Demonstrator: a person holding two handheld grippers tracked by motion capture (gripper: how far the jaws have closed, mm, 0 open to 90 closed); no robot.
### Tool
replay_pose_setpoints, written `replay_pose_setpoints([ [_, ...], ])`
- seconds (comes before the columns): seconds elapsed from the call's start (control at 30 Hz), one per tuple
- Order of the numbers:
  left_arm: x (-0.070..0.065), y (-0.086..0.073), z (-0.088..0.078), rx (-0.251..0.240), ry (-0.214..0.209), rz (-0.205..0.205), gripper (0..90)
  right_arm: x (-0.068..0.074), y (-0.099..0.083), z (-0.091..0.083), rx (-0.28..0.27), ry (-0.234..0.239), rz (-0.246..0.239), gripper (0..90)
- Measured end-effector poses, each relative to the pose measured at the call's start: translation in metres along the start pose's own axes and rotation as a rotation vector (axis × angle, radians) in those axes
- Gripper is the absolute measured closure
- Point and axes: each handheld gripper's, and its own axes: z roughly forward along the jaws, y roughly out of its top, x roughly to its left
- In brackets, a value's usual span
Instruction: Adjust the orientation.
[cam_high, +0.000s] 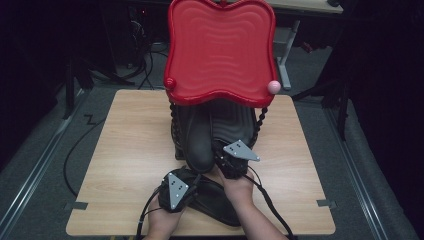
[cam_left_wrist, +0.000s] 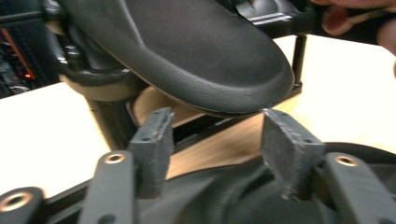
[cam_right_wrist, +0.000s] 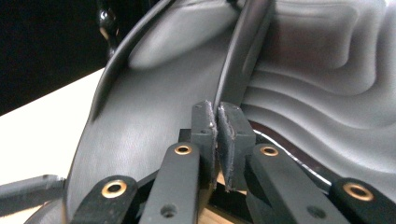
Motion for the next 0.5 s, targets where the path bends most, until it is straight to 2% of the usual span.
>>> replay_pose_setpoints([
  [0.13, 0.006, 0.002, 0.0, -0.005, 0.003, 0.017, 60.8, 0.005, -0.003, 0.001, 0.003, 0.013, -0.005, 84.8],
  [0.3, 0.011, 0.002, 0.0, -0.011, 0.013, 0.016, 76.3, 0.011, -0.007, 0.001, 0.007, 0.025, -0.019, 84.3],
  [0.43, 0.015, 0.003, 0.002, -0.008, -0.006, 0.005, 88.5, 0.015, -0.012, 0.0, 0.013, 0.036, -0.03, 83.6],
  [0.5, 0.016, 0.003, 0.002, -0.011, -0.016, 0.002, 89.8, 0.016, -0.014, 0.001, 0.015, 0.037, -0.027, 83.3],
])
